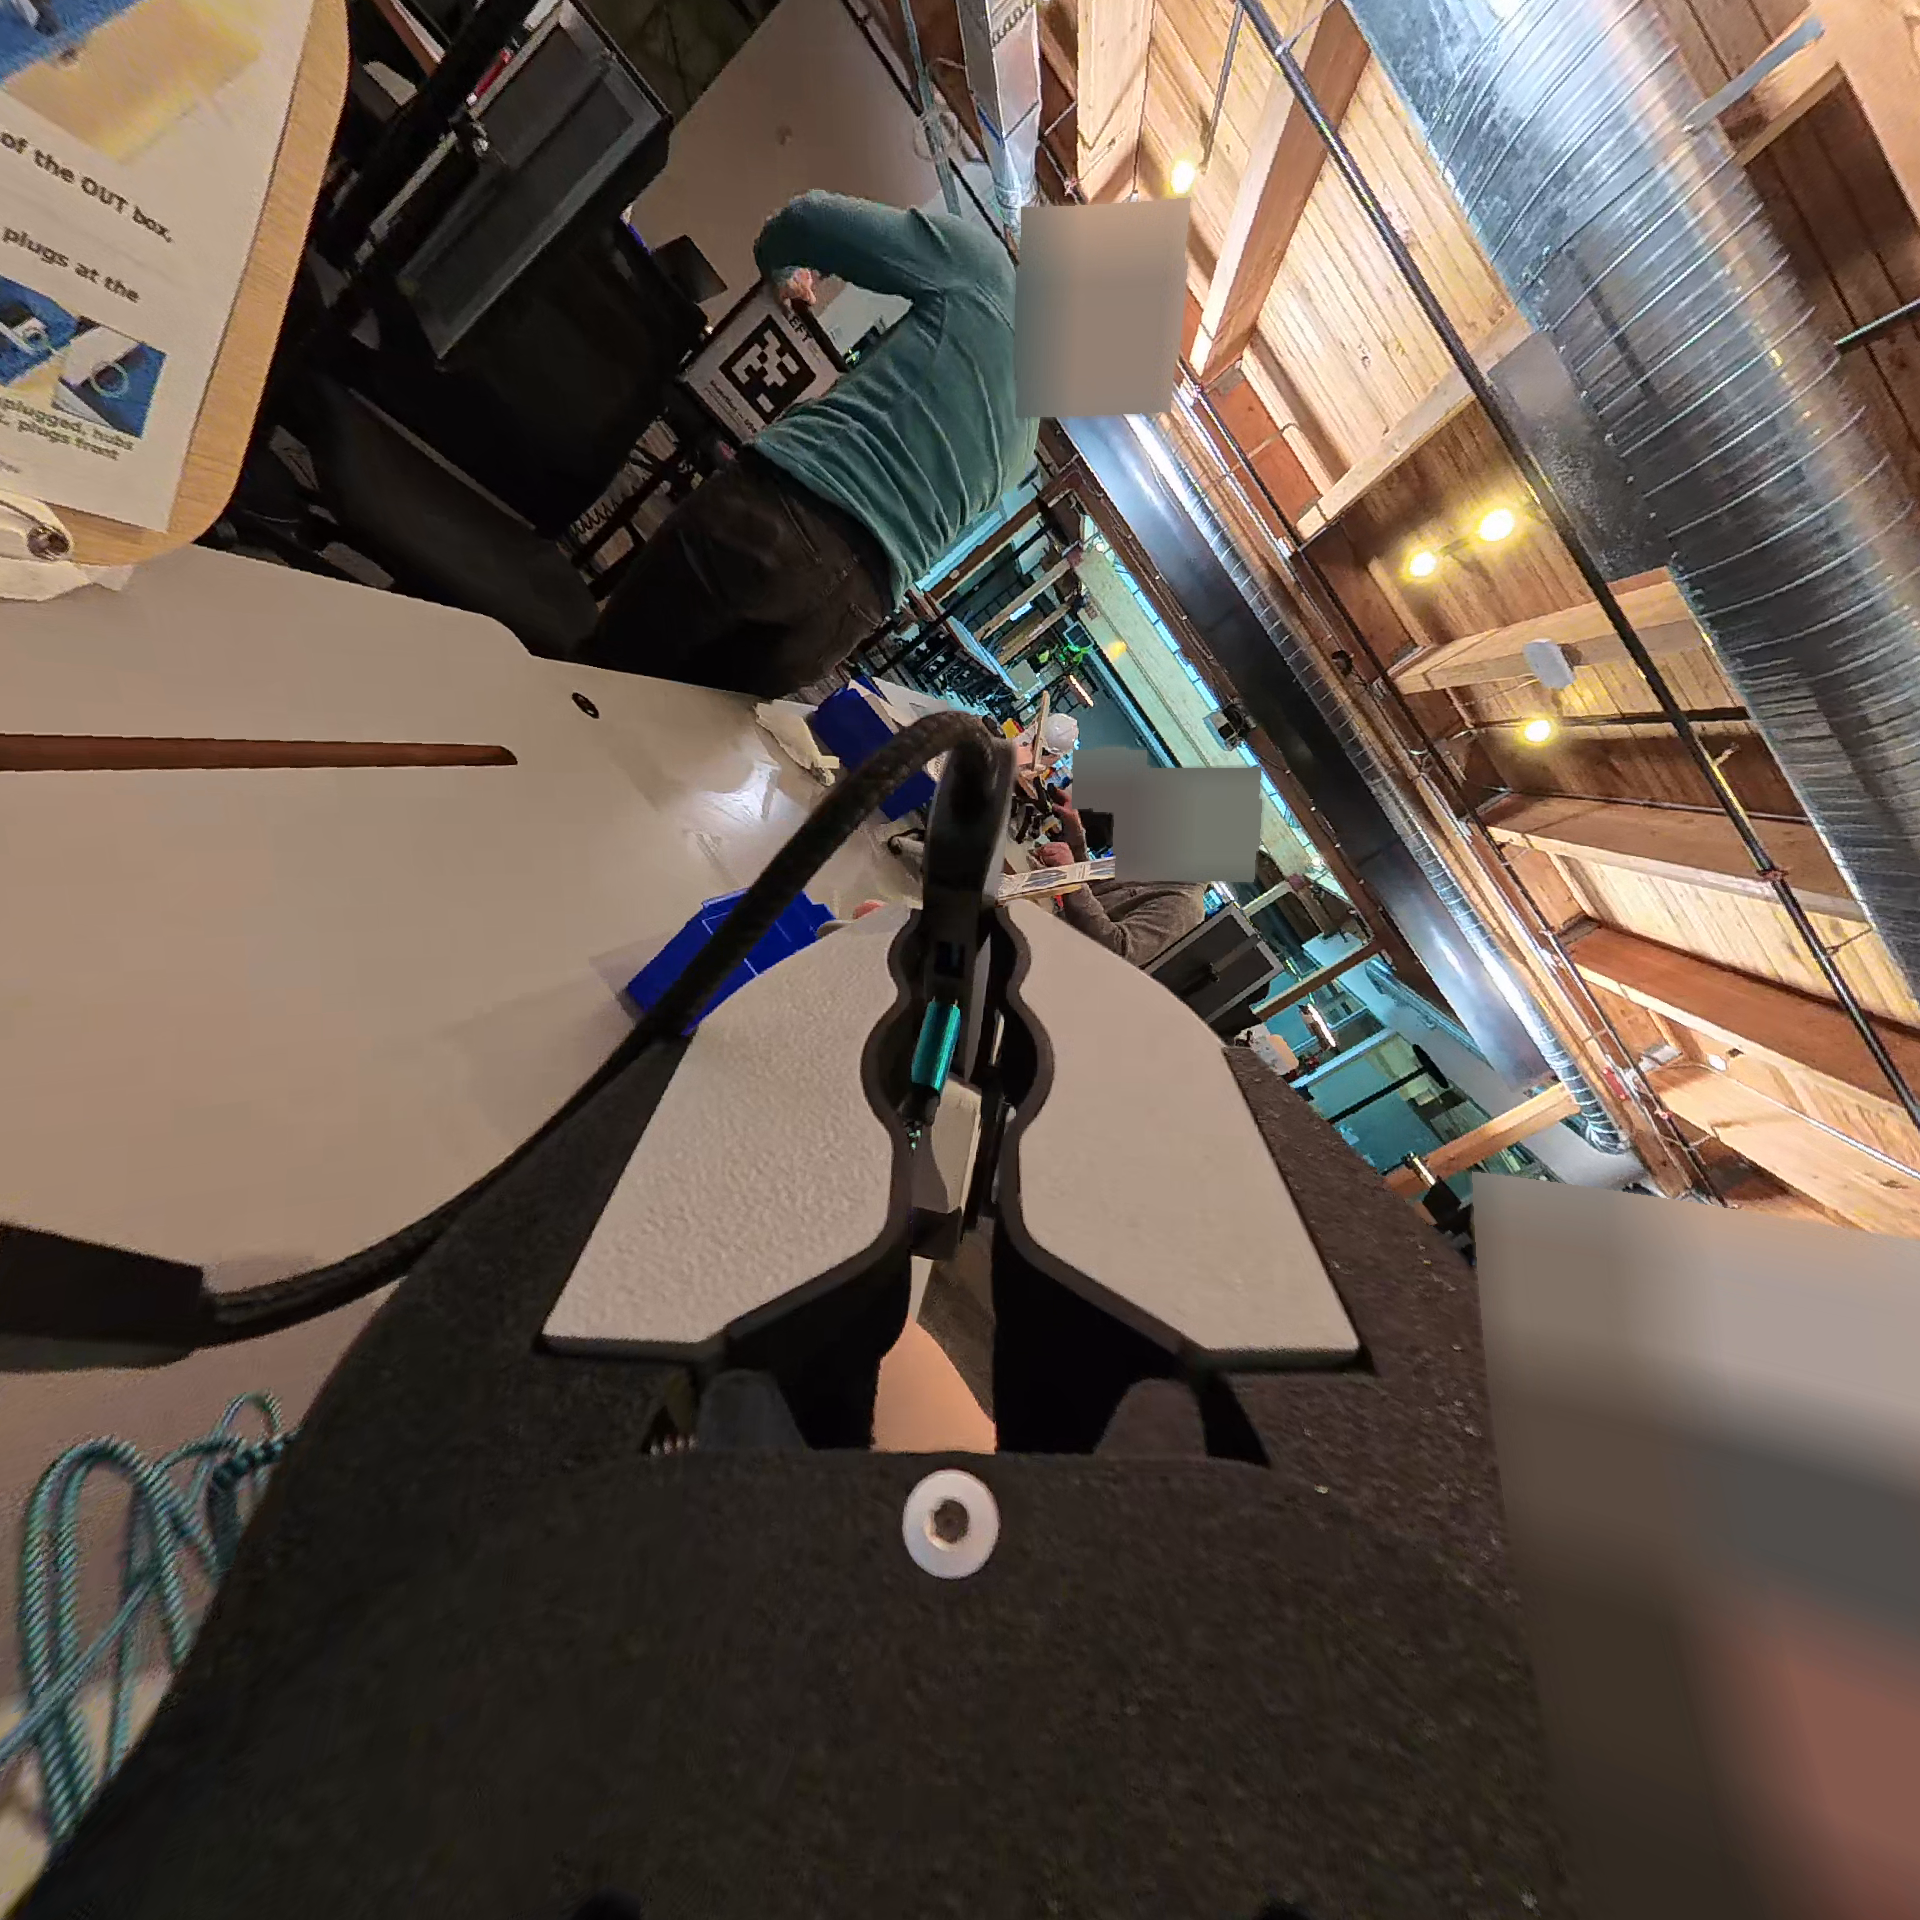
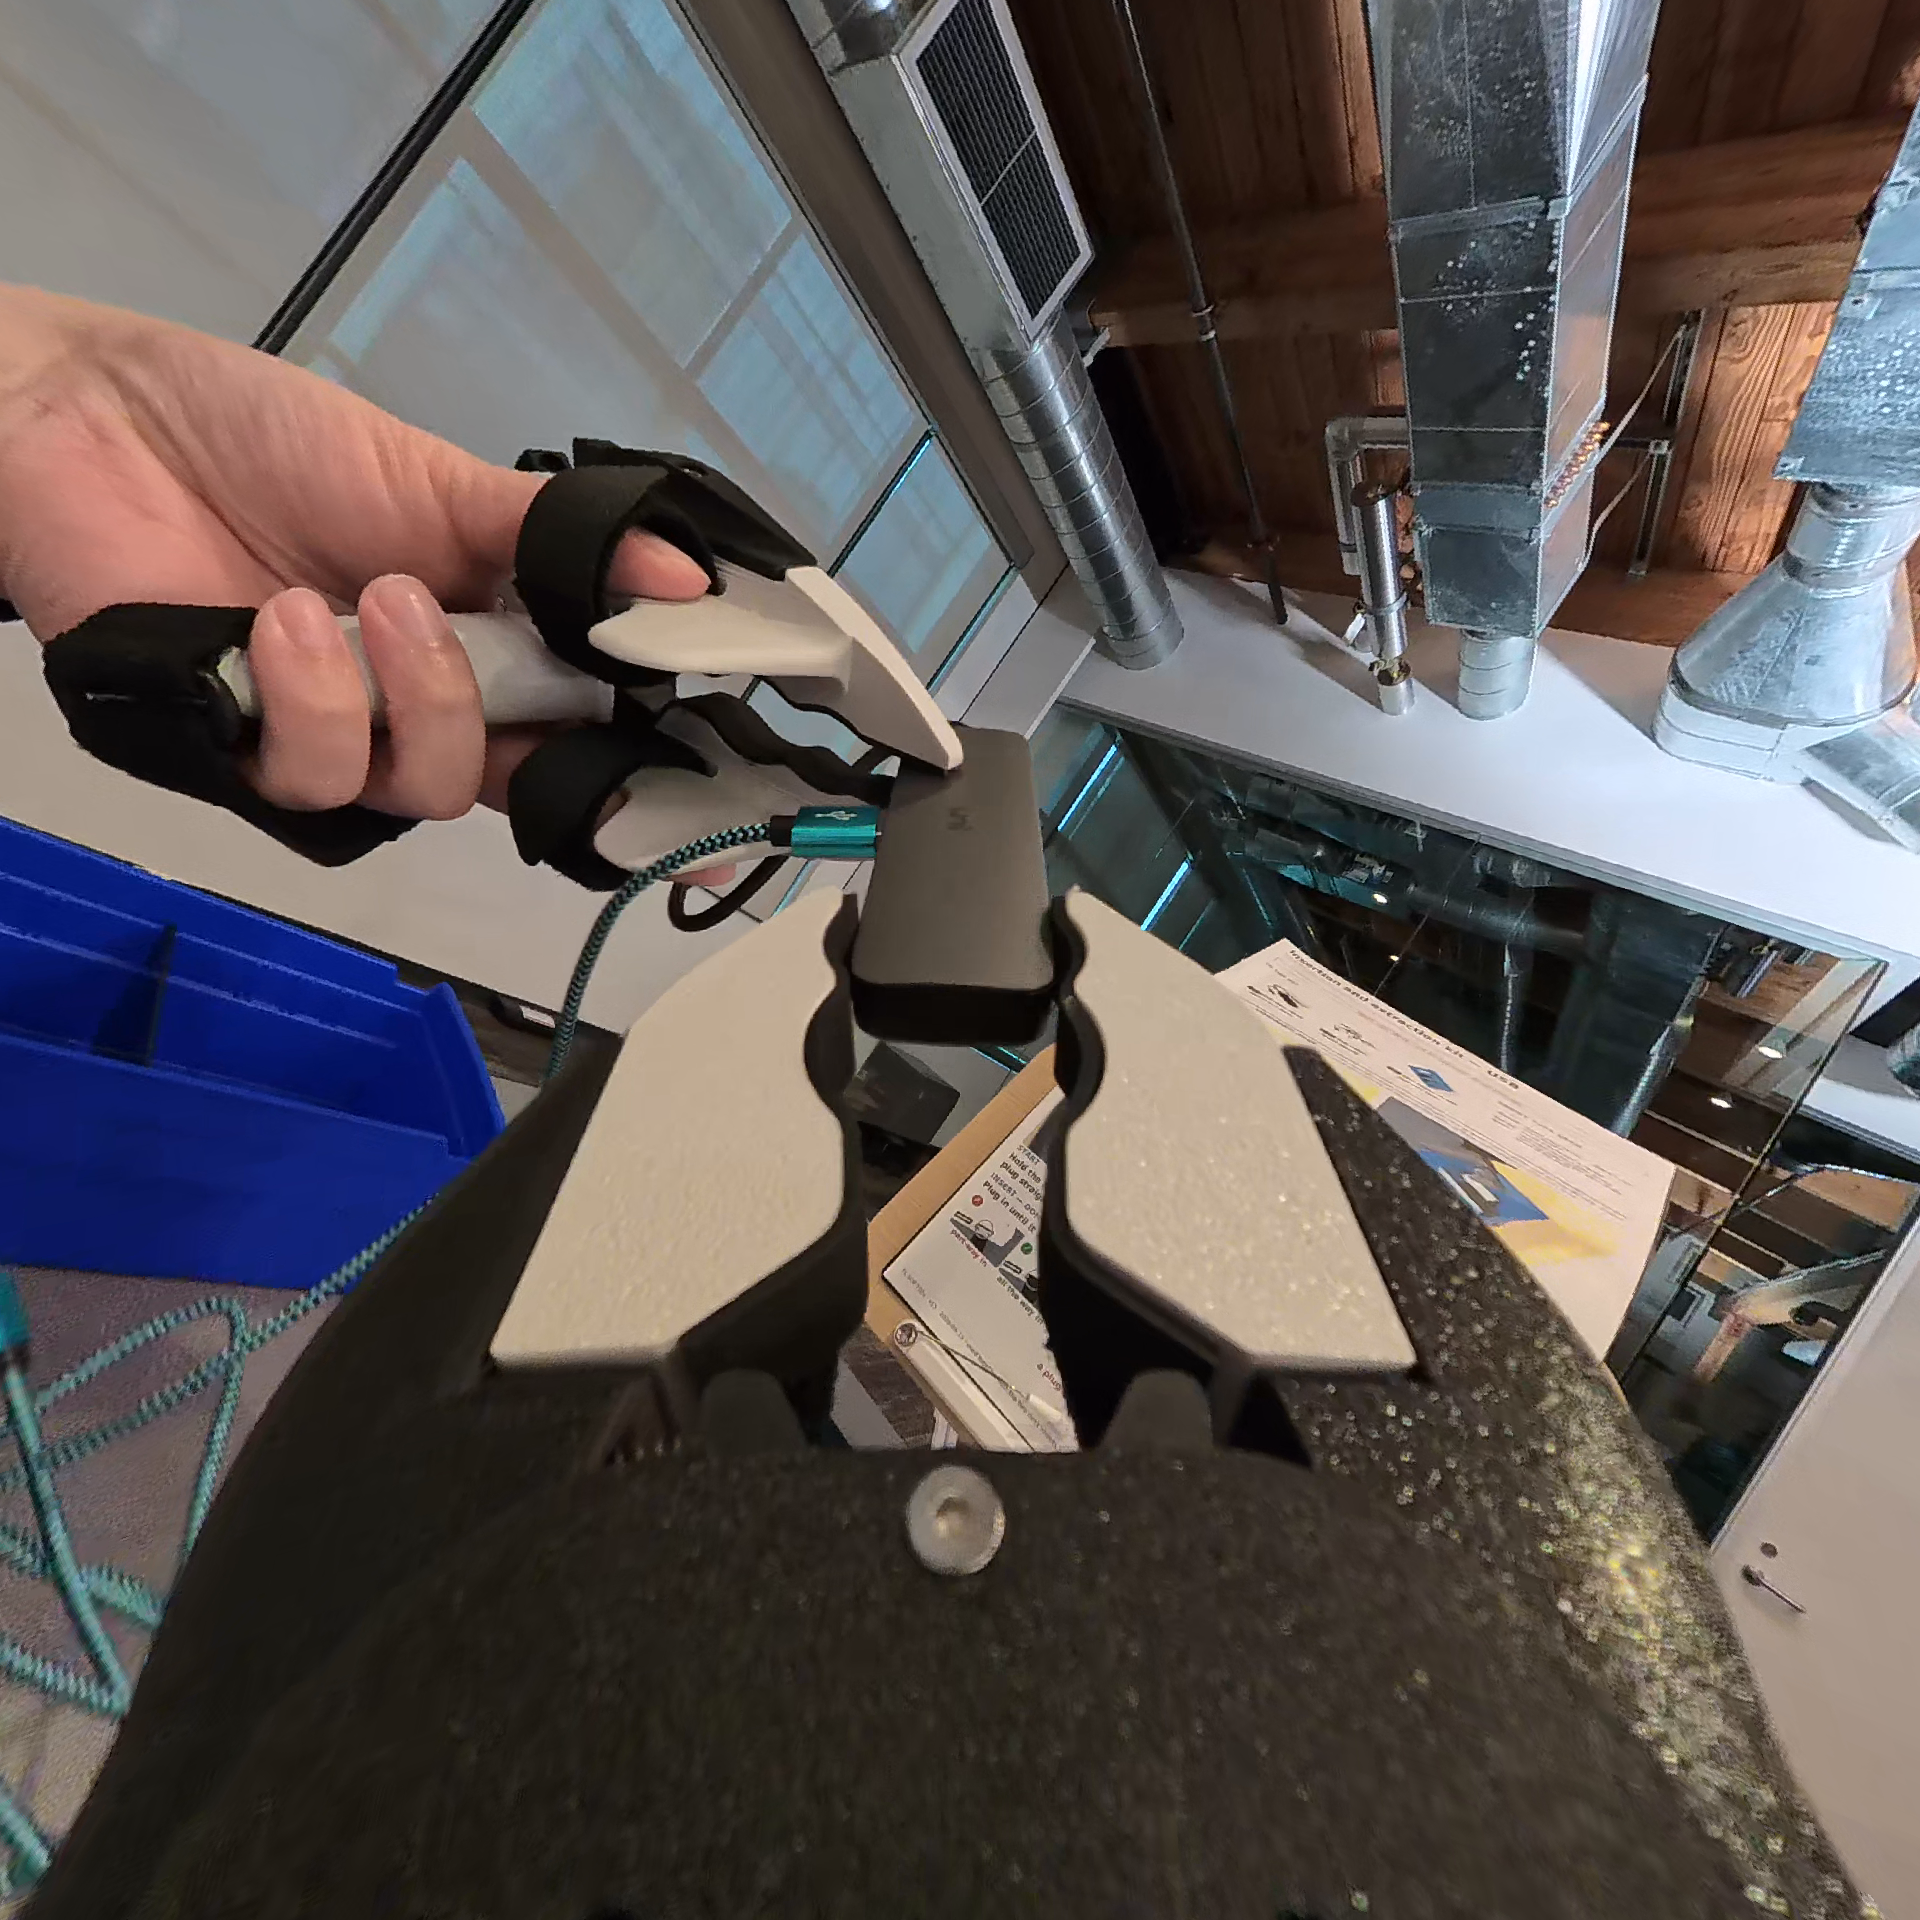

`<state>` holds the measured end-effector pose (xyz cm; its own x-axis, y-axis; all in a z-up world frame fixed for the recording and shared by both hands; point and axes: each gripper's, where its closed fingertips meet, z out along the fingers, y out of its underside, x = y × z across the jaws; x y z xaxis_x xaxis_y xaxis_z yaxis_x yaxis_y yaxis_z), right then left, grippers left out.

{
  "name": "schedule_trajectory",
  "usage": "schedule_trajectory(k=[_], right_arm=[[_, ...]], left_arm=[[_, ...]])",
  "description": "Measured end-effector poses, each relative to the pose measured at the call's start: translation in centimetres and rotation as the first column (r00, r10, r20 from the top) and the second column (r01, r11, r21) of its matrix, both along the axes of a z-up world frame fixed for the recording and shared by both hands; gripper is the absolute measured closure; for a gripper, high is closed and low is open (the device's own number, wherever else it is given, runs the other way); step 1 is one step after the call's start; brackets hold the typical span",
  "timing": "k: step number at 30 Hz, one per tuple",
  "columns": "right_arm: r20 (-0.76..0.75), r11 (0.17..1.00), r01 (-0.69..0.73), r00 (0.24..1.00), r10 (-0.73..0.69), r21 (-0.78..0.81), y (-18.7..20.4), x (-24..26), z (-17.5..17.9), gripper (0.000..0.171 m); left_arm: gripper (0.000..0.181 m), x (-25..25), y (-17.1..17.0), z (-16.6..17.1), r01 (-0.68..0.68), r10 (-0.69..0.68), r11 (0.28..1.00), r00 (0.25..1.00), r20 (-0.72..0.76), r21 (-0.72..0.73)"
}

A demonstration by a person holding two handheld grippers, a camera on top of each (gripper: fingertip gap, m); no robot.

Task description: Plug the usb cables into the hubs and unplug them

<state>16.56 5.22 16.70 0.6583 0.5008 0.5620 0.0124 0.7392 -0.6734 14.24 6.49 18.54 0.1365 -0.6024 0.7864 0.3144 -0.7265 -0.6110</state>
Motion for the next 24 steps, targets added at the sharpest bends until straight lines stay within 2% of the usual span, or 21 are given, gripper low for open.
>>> schedule_trajectory(k=[8, 14, 17, 20, 22, 24], right_arm=[[0.011, 0.999, 0.037, 0.999, -0.037, -0.001, 0.2, -0.1, -0.1, 0.137], [-0.019, 0.994, -0.013, 1.000, 0.011, -0.111, 0.4, -0.1, -0.4, 0.137], [-0.040, 0.980, -0.054, 0.998, 0.047, -0.193, 1.0, -0.1, -0.9, 0.137], [-0.050, 0.959, -0.075, 0.997, 0.063, -0.274, 1.7, -0.3, -1.8, 0.137], [-0.067, 0.937, -0.081, 0.996, 0.062, -0.340, 2.5, -0.4, -2.4, 0.137], [-0.092, 0.910, -0.091, 0.994, 0.058, -0.404, 3.3, -0.4, -3.3, 0.137]], left_arm=[[0.170, 0.1, -0.1, -0.4, 0.020, -0.020, 1.000, 1.000, 0.010, -0.010], [0.170, 0.0, 0.0, -0.6, 0.045, -0.046, 0.999, 0.998, 0.048, 0.015], [0.166, -0.4, 0.2, -1.1, 0.005, -0.006, 0.994, 1.000, 0.011, 0.112], [0.147, -0.7, -0.1, -1.5, -0.028, 0.039, 0.976, 0.998, -0.050, 0.215], [0.131, -0.9, -0.4, -1.5, -0.049, 0.077, 0.954, 0.993, -0.085, 0.296], [0.130, -1.4, -1.2, -0.9, -0.085, 0.125, 0.910, 0.989, -0.072, 0.406]])
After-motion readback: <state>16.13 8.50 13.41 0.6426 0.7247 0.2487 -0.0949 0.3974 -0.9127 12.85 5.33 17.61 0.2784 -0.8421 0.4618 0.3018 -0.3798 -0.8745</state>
